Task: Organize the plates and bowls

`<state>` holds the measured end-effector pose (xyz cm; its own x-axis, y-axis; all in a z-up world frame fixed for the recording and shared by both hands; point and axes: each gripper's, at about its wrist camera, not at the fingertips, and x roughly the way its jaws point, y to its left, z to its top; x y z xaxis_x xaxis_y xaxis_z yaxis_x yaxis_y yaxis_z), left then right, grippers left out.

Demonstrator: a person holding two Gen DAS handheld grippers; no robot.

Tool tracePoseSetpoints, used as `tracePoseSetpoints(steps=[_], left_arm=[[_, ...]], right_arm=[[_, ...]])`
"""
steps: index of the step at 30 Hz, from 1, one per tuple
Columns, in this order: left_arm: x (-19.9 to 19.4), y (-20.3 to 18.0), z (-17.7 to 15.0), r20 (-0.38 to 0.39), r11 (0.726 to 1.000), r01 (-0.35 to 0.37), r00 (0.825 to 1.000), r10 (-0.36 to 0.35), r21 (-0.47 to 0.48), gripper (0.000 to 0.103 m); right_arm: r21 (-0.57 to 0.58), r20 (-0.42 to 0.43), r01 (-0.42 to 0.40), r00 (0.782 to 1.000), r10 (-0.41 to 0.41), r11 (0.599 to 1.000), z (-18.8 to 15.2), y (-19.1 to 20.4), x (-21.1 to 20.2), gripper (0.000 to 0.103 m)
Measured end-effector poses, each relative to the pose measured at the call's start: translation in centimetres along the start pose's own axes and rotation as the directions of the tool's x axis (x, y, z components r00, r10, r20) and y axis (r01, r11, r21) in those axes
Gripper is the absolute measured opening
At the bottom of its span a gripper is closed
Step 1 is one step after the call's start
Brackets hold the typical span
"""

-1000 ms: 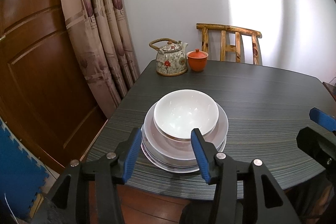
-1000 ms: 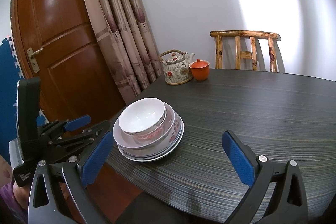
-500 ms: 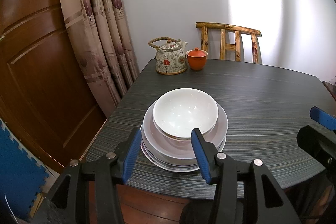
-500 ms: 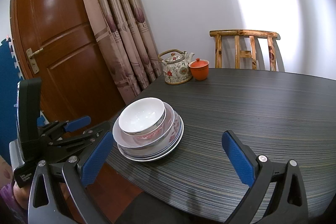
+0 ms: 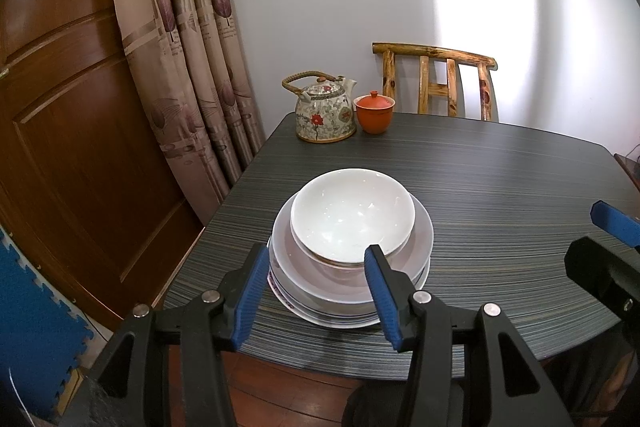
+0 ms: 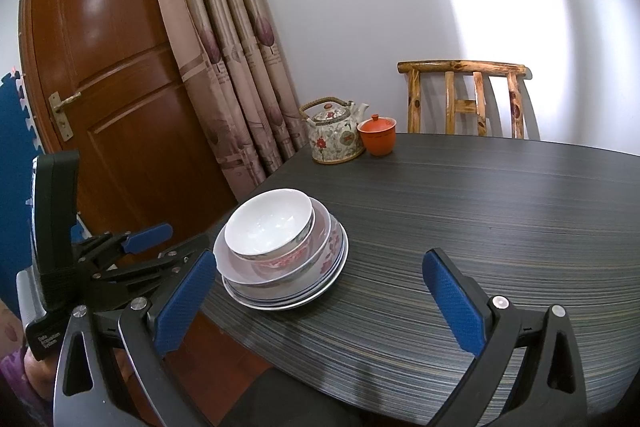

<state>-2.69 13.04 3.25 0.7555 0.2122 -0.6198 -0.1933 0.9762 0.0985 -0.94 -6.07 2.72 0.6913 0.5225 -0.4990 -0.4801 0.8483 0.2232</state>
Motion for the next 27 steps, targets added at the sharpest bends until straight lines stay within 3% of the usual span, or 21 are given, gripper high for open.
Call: tracePoseSetpoints(steps=[14,27], left_arm=[[0.3,-0.1,0.4,0.002,1.0,-0.003,1.0,0.003,0.008,0.051],[0.4,-0.2,0.7,0.008,1.0,-0.005,1.0,0.005,-0.002,0.051]], right_arm=[[-0.026,0.014,-0.004,1.0,0.004,1.0,0.5,1.1,0.1,0.103],[-0.029,0.042,0.077,0.996,-0.075,0.997,1.6,1.0,0.8,0.103]])
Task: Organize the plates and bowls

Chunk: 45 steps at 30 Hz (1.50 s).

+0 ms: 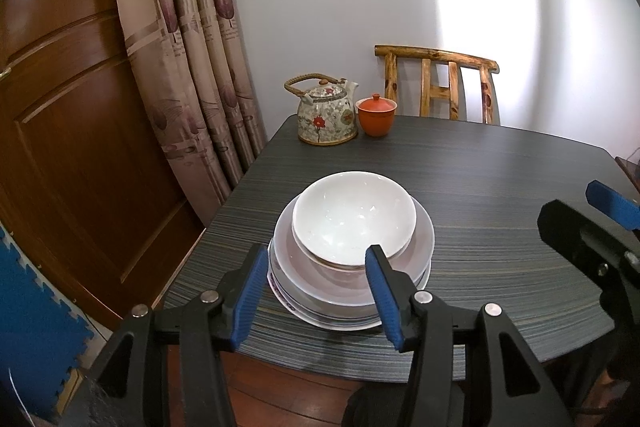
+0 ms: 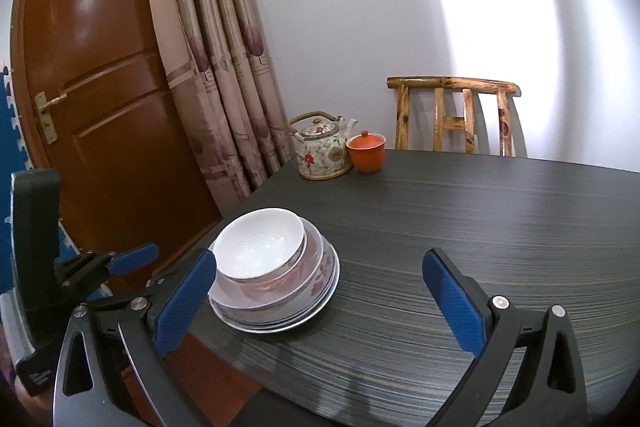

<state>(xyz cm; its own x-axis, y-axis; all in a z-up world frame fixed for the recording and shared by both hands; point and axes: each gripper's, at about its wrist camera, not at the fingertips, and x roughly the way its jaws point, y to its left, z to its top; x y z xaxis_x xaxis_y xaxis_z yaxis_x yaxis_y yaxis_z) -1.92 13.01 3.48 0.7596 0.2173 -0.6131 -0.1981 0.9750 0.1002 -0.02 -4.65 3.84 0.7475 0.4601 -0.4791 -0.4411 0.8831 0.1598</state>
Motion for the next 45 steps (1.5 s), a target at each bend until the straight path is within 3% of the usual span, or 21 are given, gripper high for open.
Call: tracePoseSetpoints(steps=[41,45], left_arm=[[-0.6,-0.58,-0.14,-0.005,1.0,-0.018,1.0,0.017,-0.012,0.054],[-0.55,-0.79,-0.44,0.004,1.0,-0.012,1.0,0.012,0.0,0.063]], right_arm=[[-0.002,-0.003,0.009,1.0,-0.009,1.0,0.2,0.53,0.2,0.103],[0.004,-0.002,0.008,1.0,-0.008,1.0,0.18,0.56,0.16,0.103]])
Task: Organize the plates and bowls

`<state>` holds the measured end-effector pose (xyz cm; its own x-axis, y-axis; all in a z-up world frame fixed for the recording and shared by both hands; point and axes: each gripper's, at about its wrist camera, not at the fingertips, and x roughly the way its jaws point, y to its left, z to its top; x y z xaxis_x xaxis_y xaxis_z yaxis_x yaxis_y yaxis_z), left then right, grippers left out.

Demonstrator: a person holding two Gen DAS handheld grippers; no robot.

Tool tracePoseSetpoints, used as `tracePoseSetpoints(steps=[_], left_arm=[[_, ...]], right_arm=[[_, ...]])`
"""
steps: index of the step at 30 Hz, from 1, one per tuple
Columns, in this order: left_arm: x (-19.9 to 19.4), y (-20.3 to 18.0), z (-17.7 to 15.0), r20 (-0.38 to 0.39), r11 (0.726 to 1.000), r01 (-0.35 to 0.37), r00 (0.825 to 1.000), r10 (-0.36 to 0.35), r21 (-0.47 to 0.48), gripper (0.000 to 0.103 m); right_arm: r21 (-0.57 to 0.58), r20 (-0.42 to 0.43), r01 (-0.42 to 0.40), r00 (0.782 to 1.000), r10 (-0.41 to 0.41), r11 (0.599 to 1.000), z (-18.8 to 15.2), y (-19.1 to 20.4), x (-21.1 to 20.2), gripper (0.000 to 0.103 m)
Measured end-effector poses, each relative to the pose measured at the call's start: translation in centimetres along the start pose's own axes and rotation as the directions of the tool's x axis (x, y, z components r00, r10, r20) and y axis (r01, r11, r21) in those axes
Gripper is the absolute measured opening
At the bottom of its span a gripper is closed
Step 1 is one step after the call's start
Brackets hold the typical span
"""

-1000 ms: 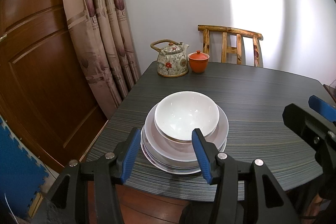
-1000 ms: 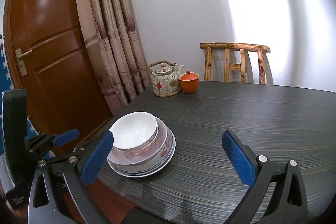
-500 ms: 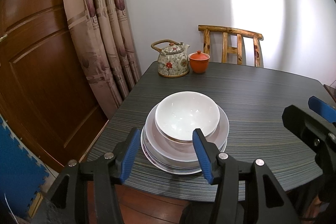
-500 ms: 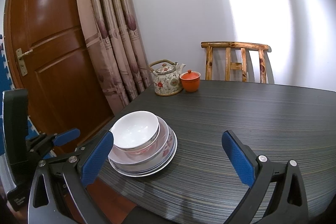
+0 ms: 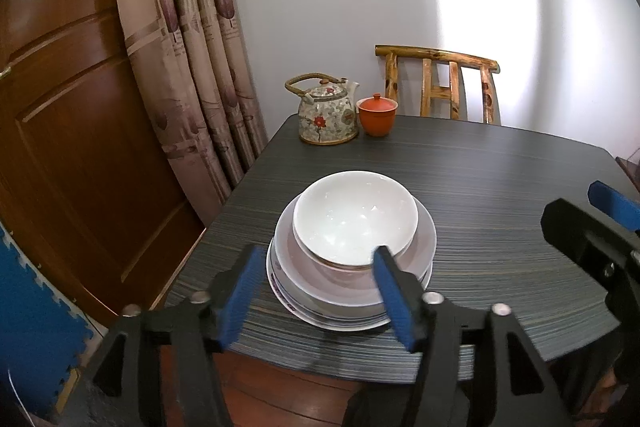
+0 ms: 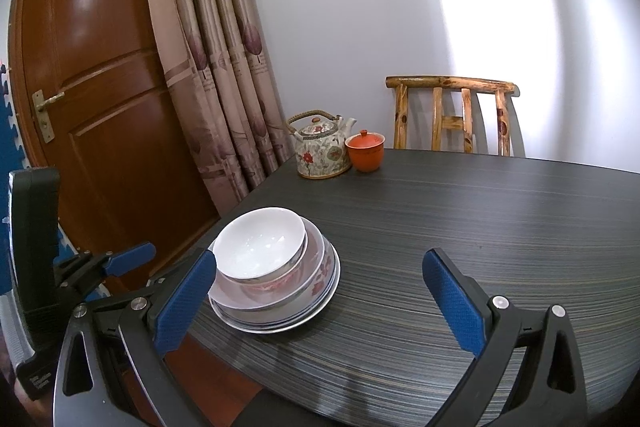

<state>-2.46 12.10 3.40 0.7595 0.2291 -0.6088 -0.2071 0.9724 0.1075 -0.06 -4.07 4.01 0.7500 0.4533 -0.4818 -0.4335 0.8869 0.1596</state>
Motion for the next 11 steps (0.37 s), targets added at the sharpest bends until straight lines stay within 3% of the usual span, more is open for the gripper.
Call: tracePoseSetpoints(steps=[5,11], left_arm=[[-0.2,0.1,-0.3,0.045,1.0,0.003,0.999,-0.003,-0.002,0.063],[0.3,0.3,-0.3,0.011,1.0,-0.01,1.0,0.01,0.0,0.063]], right_arm=[[0.008,-0.008,0.003,1.0,-0.003,1.0,-0.4,-0.1,0.1,0.103],[0.043,-0.018,0.04,0.999,-0.039,0.998,-0.8,-2.7,-0.1,0.103]])
